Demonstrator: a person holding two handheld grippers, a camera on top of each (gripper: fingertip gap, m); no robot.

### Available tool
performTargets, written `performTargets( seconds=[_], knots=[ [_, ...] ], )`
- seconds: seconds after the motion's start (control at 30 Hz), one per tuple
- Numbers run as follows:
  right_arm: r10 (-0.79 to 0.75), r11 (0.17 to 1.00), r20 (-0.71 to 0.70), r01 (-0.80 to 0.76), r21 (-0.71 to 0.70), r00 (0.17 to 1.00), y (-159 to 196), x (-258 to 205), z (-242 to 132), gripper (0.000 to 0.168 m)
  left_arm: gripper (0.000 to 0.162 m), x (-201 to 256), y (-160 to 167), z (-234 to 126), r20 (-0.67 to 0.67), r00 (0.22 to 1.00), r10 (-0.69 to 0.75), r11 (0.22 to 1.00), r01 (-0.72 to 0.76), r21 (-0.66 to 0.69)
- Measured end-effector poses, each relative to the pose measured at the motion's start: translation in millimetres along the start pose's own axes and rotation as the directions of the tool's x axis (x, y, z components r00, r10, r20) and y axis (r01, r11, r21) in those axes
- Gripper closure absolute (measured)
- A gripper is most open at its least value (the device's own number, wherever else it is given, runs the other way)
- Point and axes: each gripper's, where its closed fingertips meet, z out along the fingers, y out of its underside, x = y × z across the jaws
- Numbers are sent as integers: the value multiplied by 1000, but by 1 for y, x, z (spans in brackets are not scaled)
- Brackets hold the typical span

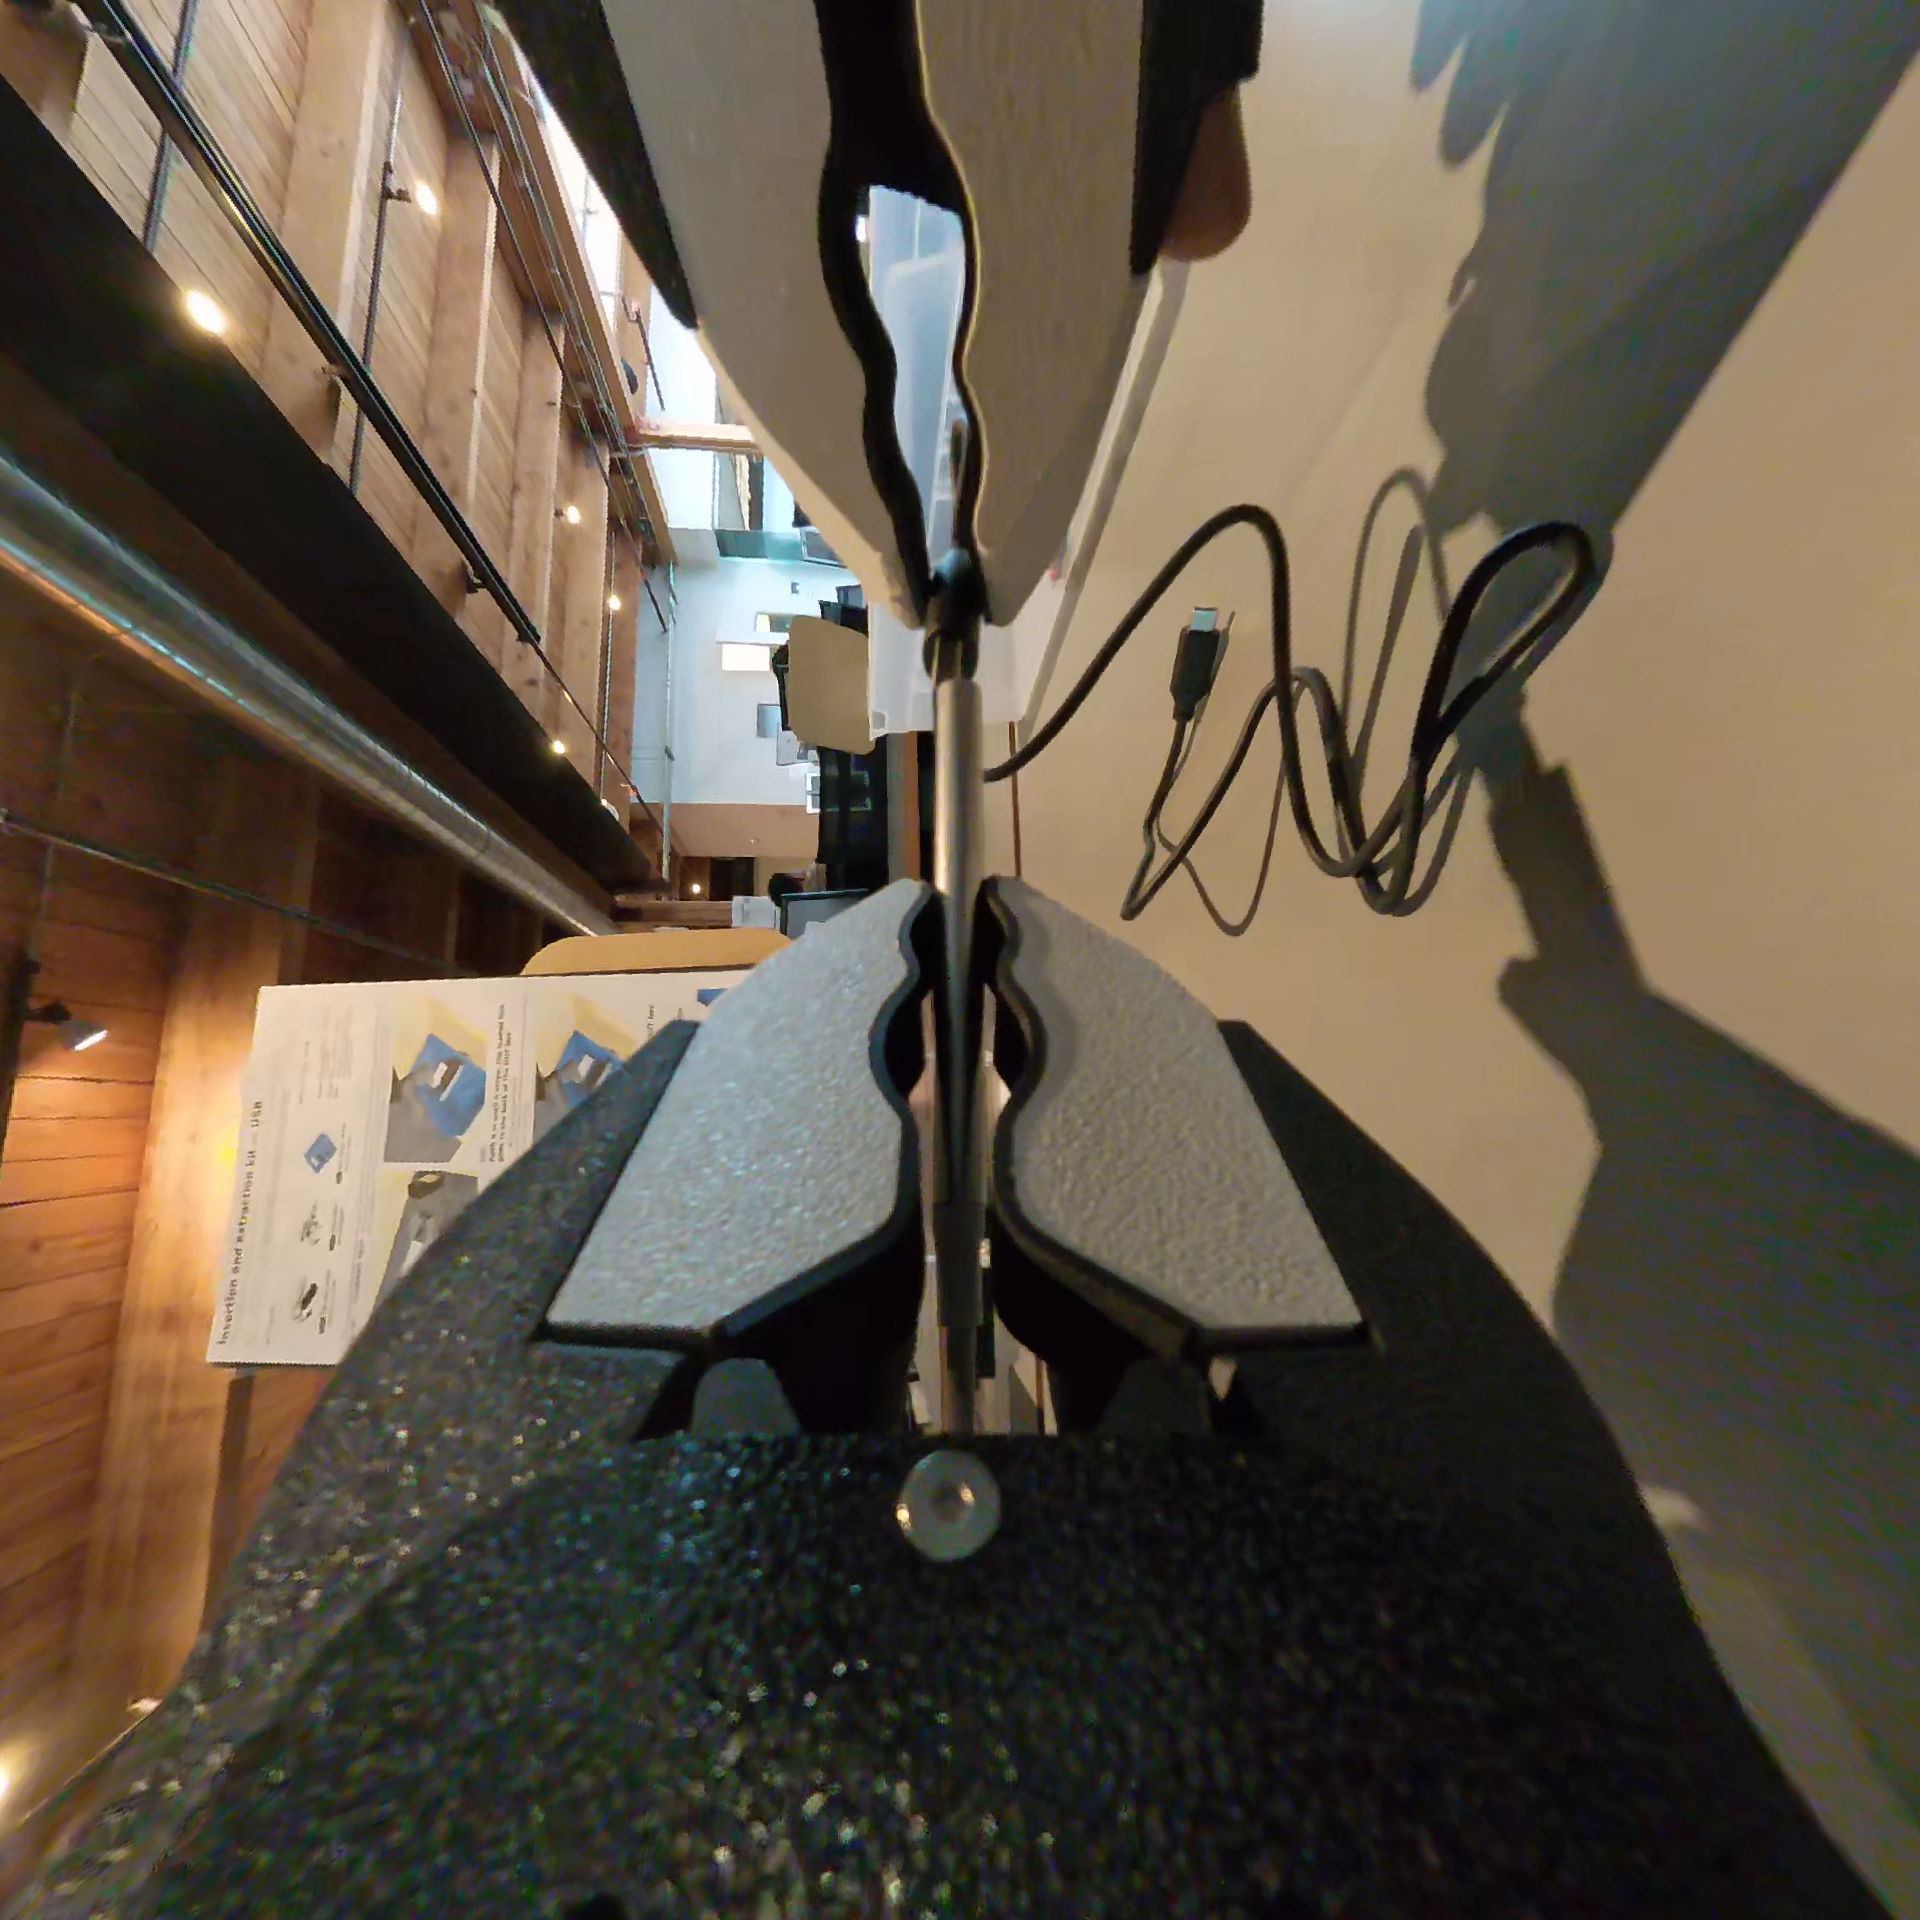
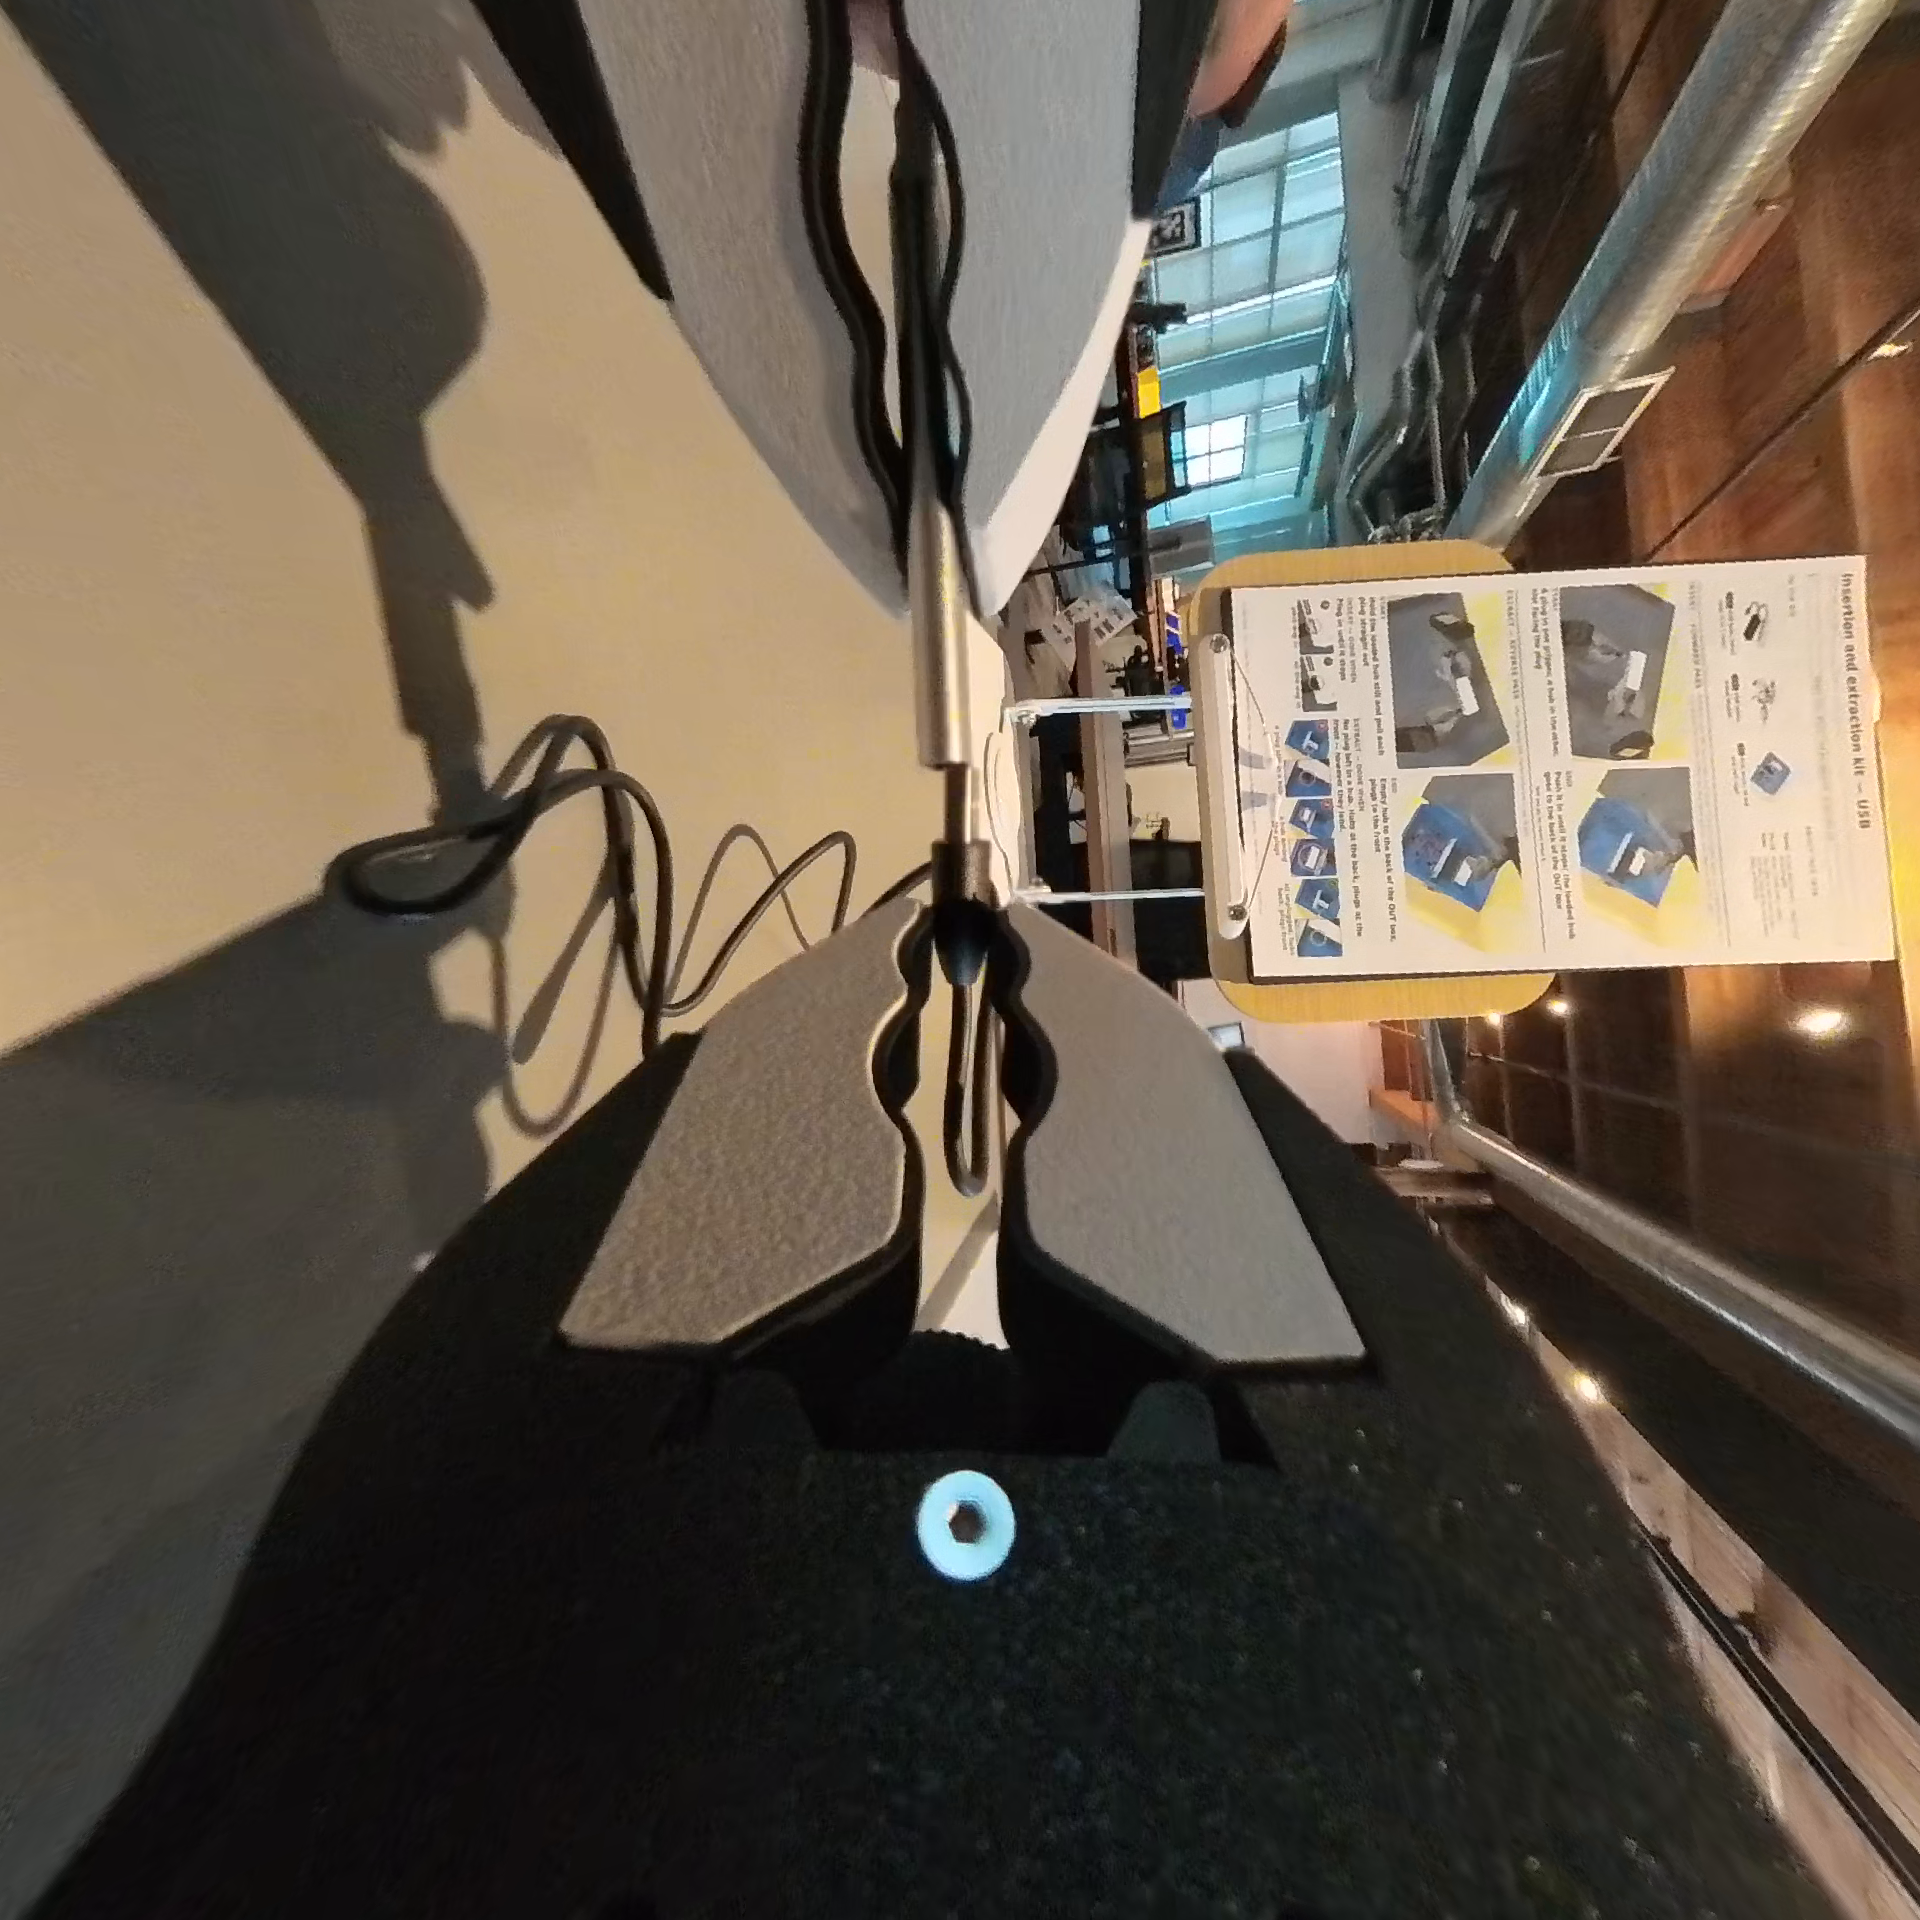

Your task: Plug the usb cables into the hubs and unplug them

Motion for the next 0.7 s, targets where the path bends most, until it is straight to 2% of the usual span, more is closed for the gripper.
performTargets(
  seconds=[0.7],
  knots=[
    [-22, 999, 15, 21, 28, 1000, -7, -4, -1, 159, 155, 0, -2, -4, -8, 1000, 5, 999, -5, 35]
  ],
)
